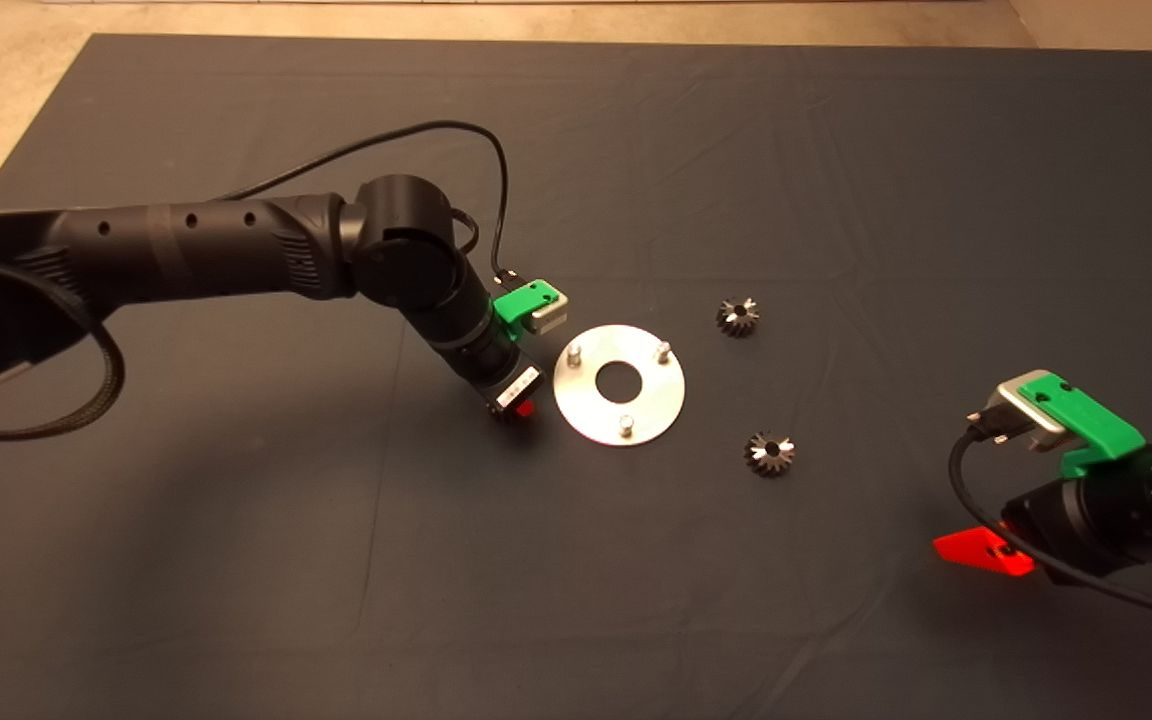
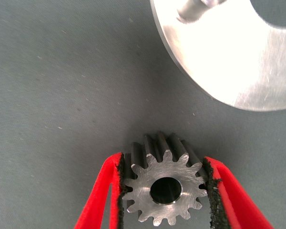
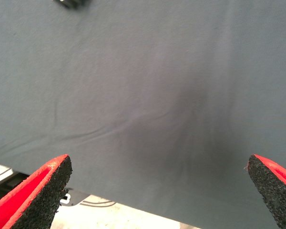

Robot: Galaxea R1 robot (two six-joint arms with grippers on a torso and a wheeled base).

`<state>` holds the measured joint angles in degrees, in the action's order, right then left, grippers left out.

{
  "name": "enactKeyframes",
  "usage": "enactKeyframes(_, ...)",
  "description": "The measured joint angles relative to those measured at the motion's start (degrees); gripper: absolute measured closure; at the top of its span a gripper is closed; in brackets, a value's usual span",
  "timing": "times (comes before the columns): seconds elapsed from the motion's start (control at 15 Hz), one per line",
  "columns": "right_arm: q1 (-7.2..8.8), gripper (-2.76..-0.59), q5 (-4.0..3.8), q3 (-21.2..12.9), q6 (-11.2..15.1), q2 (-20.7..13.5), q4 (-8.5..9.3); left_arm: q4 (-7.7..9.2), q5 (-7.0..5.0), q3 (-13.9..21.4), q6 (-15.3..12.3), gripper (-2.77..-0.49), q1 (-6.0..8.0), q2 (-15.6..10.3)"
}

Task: Install three planetary gears onto the carrier pins

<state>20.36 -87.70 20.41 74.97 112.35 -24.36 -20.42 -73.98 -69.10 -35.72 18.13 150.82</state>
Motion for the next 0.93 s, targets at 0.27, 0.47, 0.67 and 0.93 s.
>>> enactKeyframes(0.27,0.15,-2.75,0.00,-0.02,-0.02,-0.02,0.09,0.11,-2.83,-0.15,0.00,-0.81,1.31,3.84)
enactKeyframes(0.47,0.12,-2.75,-0.01,-0.02,-0.04,-0.20,0.35,0.16,-4.12,-1.18,0.30,-0.80,2.21,5.84)
enactKeyframes(0.67,0.15,-2.75,0.00,-0.02,-0.04,-0.28,0.41,0.17,-6.44,-1.36,1.32,-0.80,2.51,5.94)
enactKeyframes(0.93,0.14,-2.75,-0.01,-0.02,-0.06,-0.30,0.79,0.29,-6.94,-2.88,2.26,-0.80,4.45,6.01)
